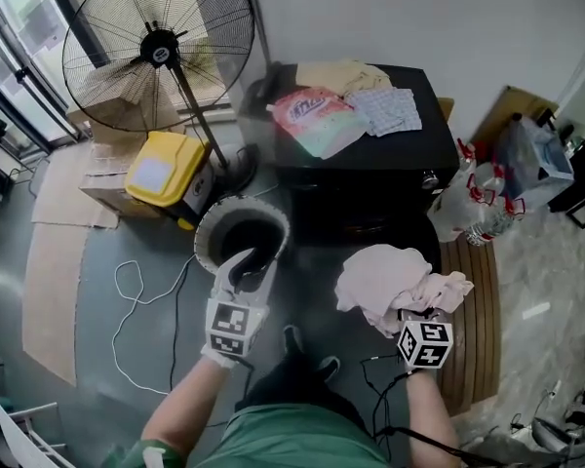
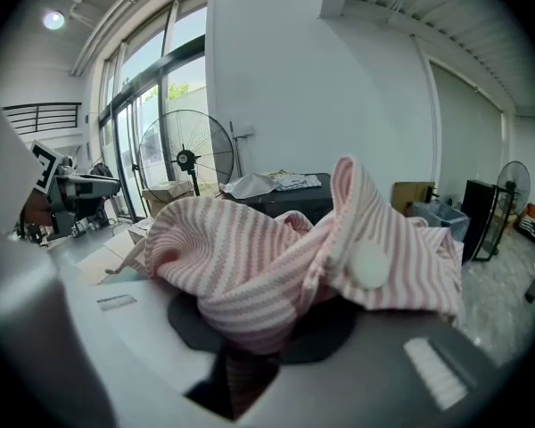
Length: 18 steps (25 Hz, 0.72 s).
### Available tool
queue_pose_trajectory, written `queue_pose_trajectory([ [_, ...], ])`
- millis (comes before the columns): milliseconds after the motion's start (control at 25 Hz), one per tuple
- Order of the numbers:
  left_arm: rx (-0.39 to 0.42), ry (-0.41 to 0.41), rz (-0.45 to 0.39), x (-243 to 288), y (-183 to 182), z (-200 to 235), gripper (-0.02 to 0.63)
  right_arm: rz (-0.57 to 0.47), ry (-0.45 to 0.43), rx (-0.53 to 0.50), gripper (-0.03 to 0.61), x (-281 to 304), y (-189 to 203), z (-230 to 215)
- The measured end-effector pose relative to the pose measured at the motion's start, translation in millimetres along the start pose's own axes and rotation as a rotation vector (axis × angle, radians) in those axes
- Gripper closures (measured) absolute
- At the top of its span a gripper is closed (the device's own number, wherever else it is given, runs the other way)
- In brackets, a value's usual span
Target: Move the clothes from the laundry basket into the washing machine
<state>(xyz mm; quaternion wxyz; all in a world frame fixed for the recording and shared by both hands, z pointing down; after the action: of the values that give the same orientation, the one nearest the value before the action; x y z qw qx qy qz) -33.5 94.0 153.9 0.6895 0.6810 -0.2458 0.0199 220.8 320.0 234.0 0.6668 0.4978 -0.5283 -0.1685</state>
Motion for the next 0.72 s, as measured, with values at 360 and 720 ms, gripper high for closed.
queue_pose_trajectory([
  [360,-0.028,0.05,0.024,51.6,16.8,38.6,0.472,0.056,0.02,0.02,0.488,59.2,-9.1,17.5],
  [720,-0.049,0.123,0.029,90.8,19.1,70.8,0.472,0.078,0.08,0.1,0.488,111.5,-16.7,26.6],
])
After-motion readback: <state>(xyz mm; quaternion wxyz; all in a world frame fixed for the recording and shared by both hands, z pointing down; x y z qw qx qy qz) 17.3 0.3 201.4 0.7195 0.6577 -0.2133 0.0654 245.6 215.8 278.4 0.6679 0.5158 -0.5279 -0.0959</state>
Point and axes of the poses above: the fingertips, and each gripper's own axes: x forward along the fingers, z to its left, y out of its underside, the point moved 6 cm from there along -x, backward along the fingers, and after that the axes turned 8 degrees about y, right-handed, at the moved point
